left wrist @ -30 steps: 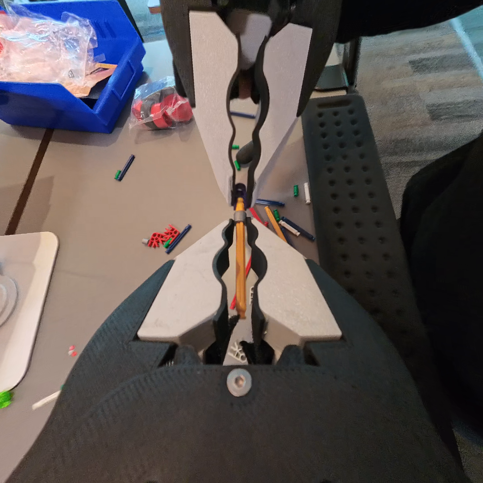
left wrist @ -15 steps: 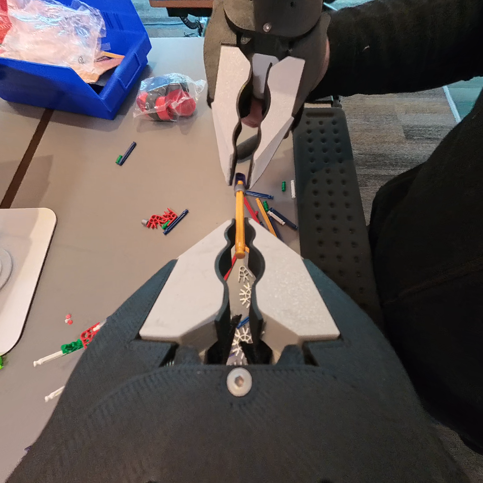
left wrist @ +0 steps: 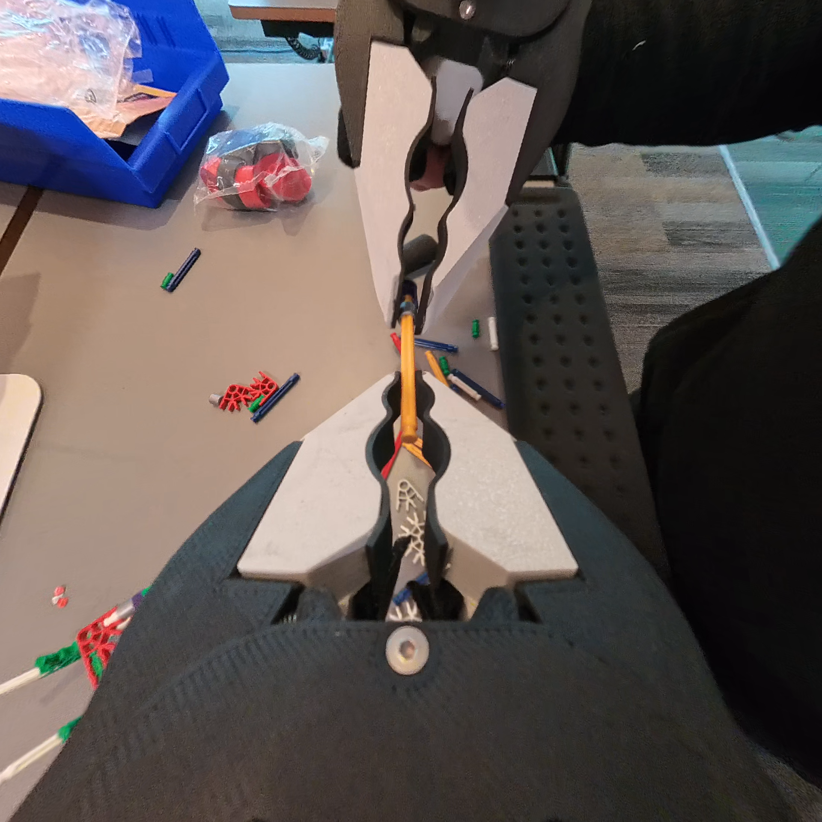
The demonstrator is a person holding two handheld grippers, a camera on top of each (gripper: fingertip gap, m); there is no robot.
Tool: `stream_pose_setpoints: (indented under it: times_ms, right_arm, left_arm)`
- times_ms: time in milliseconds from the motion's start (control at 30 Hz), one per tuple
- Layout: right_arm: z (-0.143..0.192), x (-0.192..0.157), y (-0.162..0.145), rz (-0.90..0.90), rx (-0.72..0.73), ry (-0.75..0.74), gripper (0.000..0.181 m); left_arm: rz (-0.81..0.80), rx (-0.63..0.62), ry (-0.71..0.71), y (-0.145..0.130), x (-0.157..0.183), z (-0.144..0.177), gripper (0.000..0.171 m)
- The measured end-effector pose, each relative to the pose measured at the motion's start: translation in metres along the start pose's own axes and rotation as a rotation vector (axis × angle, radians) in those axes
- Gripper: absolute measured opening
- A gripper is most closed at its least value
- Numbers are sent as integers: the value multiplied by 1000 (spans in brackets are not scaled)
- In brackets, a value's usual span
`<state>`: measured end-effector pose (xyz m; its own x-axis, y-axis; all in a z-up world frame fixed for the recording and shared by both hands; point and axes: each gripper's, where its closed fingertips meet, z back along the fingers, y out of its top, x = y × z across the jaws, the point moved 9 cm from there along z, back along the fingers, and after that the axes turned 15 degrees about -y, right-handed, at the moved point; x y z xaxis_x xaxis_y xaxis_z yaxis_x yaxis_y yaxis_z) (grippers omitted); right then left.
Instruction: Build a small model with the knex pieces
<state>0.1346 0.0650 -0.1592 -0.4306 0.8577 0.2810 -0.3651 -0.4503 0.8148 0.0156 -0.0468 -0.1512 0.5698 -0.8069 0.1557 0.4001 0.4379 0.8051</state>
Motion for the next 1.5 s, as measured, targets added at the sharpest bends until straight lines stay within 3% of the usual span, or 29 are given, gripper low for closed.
stream_pose_setpoints:
  times_ms: [300, 667, 1033, 1300, 1500]
  right_arm:
    - [-11, 33, -69, 44, -246, -14, 5]
    - [-40, 45, -119, 100, -411, 65, 6]
    - [-34, 51, -126, 6, -422, 100, 22]
    - [-21, 55, -118, -30, -420, 34, 26]
    - [-13, 52, -106, -97, -397, -35, 31]
  left_arm:
    - [119, 25, -13, -36, -63, -78, 3]
    - [126, -207, 60, -53, -86, -125, 2]
    - [178, -177, 38, -58, -88, -117, 2]
    - [185, -156, 51, -60, -85, -108, 20]
    - [208, -105, 101, -60, -70, -76, 29]
